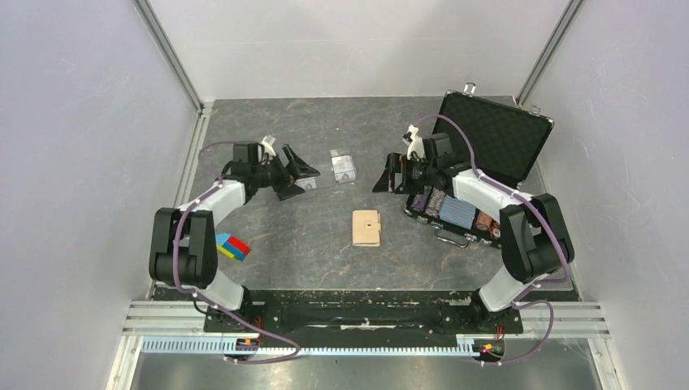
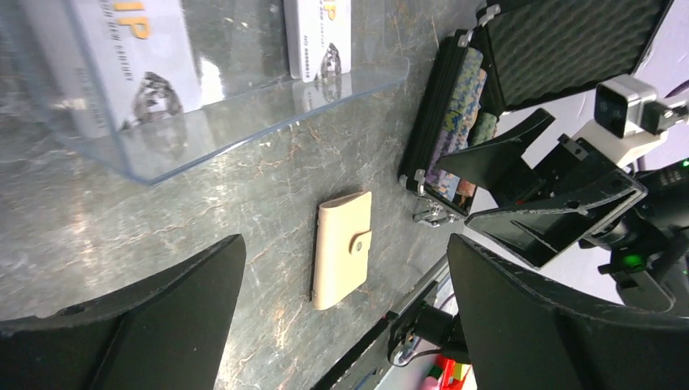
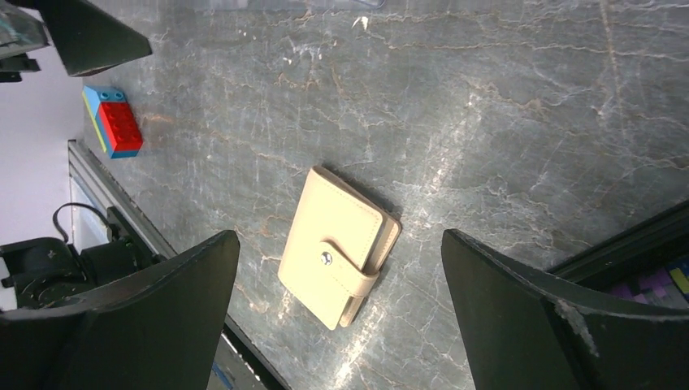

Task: Put the credit cards into the card holder
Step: Close the card holder at the center of the board, then reset both arms

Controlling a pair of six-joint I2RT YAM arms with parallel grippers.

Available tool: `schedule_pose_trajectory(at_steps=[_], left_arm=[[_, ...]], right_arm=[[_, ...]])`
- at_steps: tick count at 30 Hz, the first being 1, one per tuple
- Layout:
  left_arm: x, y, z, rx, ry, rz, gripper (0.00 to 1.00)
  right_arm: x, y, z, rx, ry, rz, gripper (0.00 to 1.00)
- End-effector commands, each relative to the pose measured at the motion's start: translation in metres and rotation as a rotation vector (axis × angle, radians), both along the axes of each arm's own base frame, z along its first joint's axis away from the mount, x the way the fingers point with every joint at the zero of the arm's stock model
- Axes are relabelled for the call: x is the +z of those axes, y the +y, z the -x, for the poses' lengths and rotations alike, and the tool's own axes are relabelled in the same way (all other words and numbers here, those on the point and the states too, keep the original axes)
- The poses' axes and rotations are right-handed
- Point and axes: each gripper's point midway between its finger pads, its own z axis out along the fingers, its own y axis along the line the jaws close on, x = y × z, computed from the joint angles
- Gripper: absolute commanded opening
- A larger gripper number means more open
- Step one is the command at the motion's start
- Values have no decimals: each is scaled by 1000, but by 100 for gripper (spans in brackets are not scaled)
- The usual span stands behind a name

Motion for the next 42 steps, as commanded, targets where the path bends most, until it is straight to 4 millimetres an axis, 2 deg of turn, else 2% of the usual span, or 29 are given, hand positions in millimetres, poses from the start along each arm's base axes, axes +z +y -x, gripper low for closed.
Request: schedule_pose_trajectory(at_steps=[1, 5, 7, 13, 17, 18, 20, 23, 25, 27, 31, 34, 35, 38, 42], left_arm=[[27, 13, -1, 9, -84, 80, 100], [27, 28, -7, 37, -76, 89, 100], [29, 42, -14, 69, -84, 86, 100], [48, 45, -22, -8, -190, 6, 100], [60, 48, -14, -118, -298, -162, 100], [60, 36, -4, -188, -323, -211, 100], [57, 33, 5, -248, -357, -318, 100], [49, 36, 9, -254, -396, -499, 100], [50, 44, 4, -192, -431, -582, 100], [60, 55, -3, -84, -472, -620, 100], [78, 85, -17, 179, -604, -682, 100], [88, 111, -17, 370, -721, -719, 100], [87, 120, -15, 421, -739, -740, 100], [68, 140, -9, 569, -688, -736, 100], [39, 137, 3, 464, -662, -797, 100]], right_arm=[[16, -8, -13, -60, -91, 17, 98], [21, -21, -6, -113, -138, 45, 98], [23, -30, -3, -146, -172, 75, 98], [23, -63, 3, -275, -271, 165, 98], [40, -78, -2, -394, -383, 142, 98], [45, -83, -4, -429, -423, 135, 98], [52, -95, -6, -499, -484, 135, 98], [54, -118, -7, -606, -568, 175, 98], [58, -130, -5, -627, -648, 215, 98], [58, -143, -2, -642, -718, 271, 98], [58, -174, 7, -729, -794, 390, 98], [58, -193, 14, -797, -822, 452, 98], [57, -199, 17, -827, -823, 465, 98], [48, -215, 24, -876, -811, 509, 98], [19, -236, 39, -882, -803, 612, 98]])
